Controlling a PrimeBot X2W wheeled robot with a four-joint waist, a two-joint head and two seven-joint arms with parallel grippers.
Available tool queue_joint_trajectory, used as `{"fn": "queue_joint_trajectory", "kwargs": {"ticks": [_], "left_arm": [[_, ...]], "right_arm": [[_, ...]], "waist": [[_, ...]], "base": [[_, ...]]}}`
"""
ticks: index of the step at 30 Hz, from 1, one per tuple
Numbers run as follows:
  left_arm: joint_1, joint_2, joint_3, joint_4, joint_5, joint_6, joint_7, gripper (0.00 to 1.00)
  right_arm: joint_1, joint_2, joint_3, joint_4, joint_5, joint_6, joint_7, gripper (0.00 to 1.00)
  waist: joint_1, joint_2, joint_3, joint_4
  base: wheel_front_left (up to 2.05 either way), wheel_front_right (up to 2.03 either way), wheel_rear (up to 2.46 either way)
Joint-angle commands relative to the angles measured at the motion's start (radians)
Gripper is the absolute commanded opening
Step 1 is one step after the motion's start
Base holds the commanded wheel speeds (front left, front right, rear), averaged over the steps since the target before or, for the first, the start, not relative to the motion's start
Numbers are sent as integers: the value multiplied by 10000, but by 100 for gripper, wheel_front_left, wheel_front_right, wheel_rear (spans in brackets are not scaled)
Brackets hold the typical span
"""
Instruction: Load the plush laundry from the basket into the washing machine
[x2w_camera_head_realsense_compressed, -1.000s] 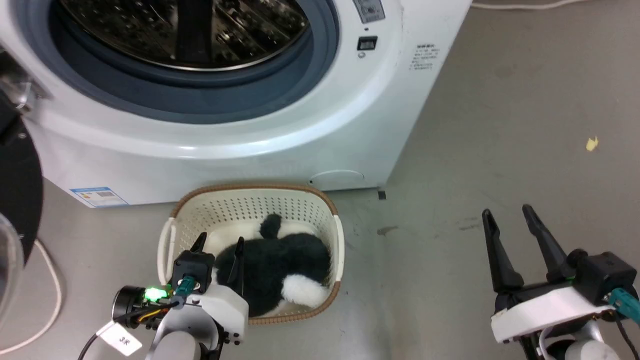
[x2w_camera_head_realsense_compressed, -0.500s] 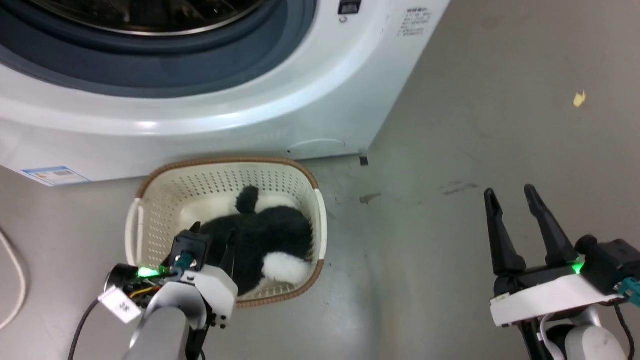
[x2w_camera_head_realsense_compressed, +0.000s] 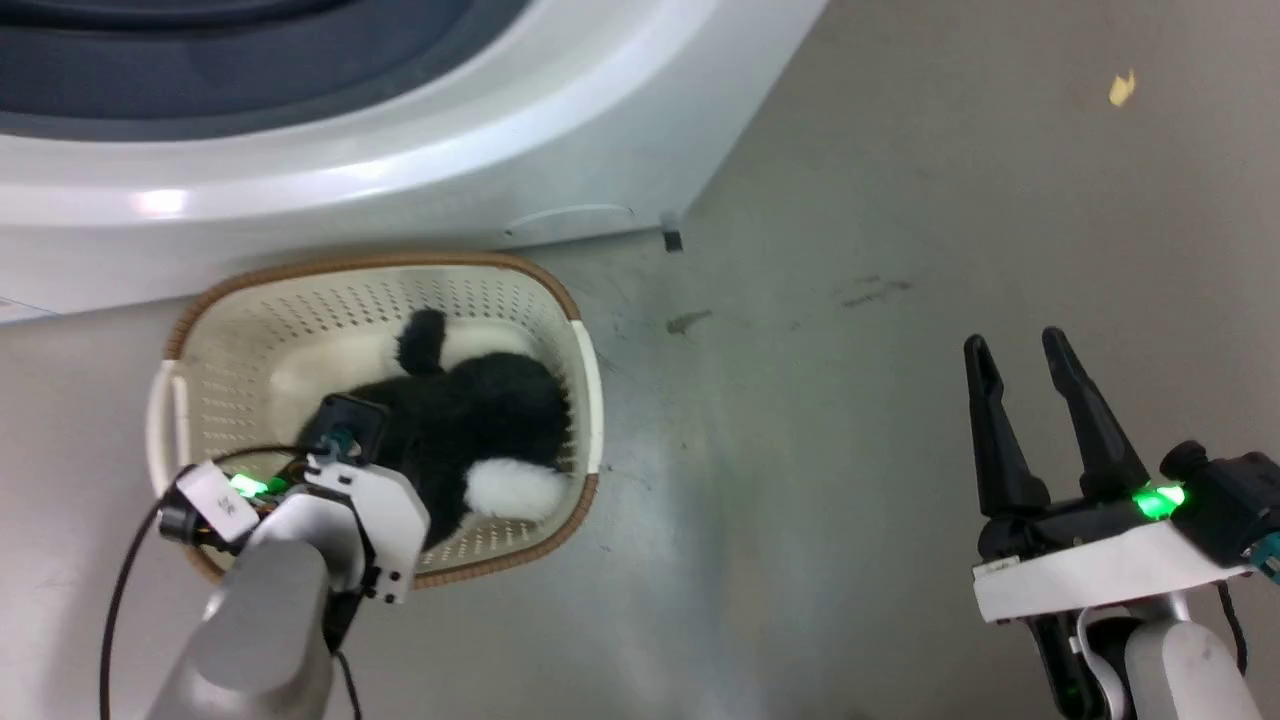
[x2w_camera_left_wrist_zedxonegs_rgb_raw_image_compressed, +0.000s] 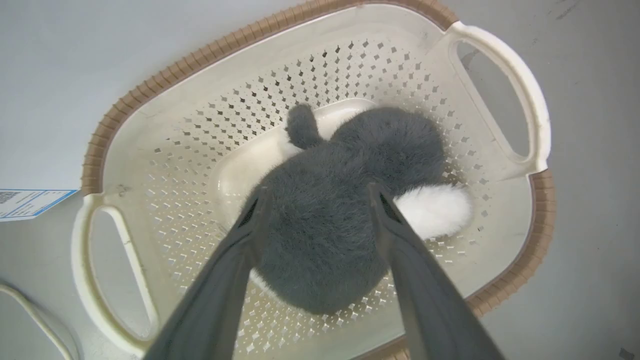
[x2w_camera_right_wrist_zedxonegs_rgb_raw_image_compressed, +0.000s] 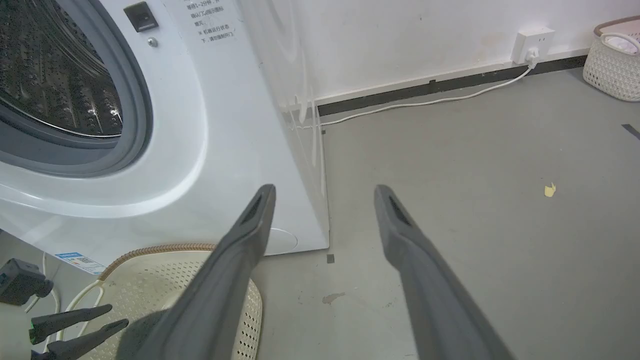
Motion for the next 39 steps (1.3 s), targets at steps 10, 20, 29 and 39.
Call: {"fn": "queue_joint_trajectory", "kwargs": {"ticks": [10, 20, 29, 39], "left_arm": [[-1213, 597, -561, 1400, -606, -191, 1656, 100], [-2544, 1450, -2800, 1879, -1082, -316, 2868, 100], [-3410, 2091, -4172, 2377, -1719, -409, 3868, 100], [-4173, 2533, -5028, 3204, -2527, -511, 4499, 0]], "right_arm": [[-512, -2, 288, -65, 634, -5, -292, 100], [-725, -2, 458, -154, 1280, -6, -543, 100], [-718, -2, 368, -315, 1743, -7, -731, 100], [-825, -2, 298, -450, 2154, -7, -940, 100]], "waist": [[-1, 0, 1094, -634], [-1, 0, 2274, -1092], [-1, 0, 3185, -1320], [-1, 0, 4150, -1538]], "base": [[0, 0, 0], [0, 0, 0], [0, 0, 0], [0, 0, 0]]}}
